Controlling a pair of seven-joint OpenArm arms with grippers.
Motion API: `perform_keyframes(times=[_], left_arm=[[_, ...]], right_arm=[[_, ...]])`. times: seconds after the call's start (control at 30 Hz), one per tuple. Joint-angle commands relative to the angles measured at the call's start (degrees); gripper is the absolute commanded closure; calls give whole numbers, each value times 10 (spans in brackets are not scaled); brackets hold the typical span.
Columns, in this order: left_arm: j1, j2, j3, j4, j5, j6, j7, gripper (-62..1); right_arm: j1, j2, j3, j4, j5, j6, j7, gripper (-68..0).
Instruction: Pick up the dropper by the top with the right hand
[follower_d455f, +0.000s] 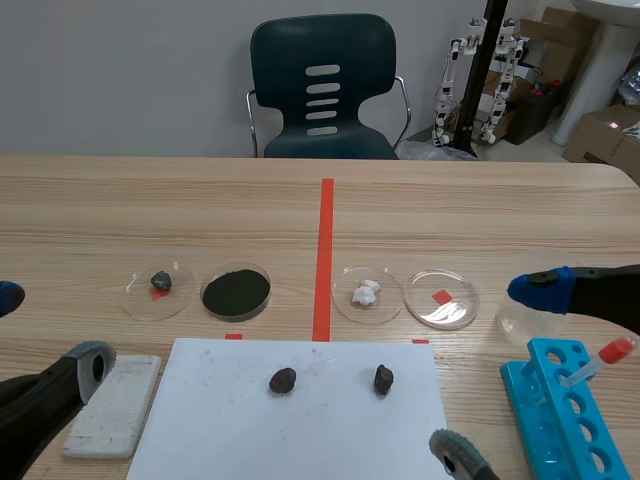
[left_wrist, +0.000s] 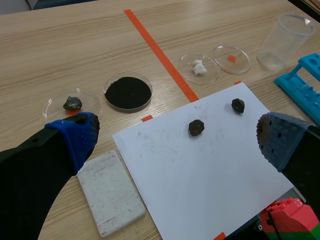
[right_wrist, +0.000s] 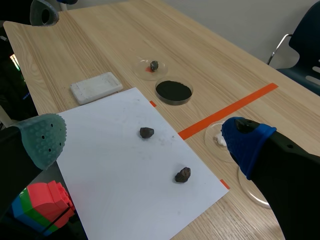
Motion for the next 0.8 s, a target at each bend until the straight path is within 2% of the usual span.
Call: perform_keyframes(times=[0.0, 0.77], left_arm=[[1, 0, -5, 9, -6, 0, -8, -623], [1, 0, -5, 9, -6, 0, -8, -623]], right_arm=[[7, 7, 1, 3, 6, 0, 7, -679], [7, 7, 1, 3, 6, 0, 1, -679]])
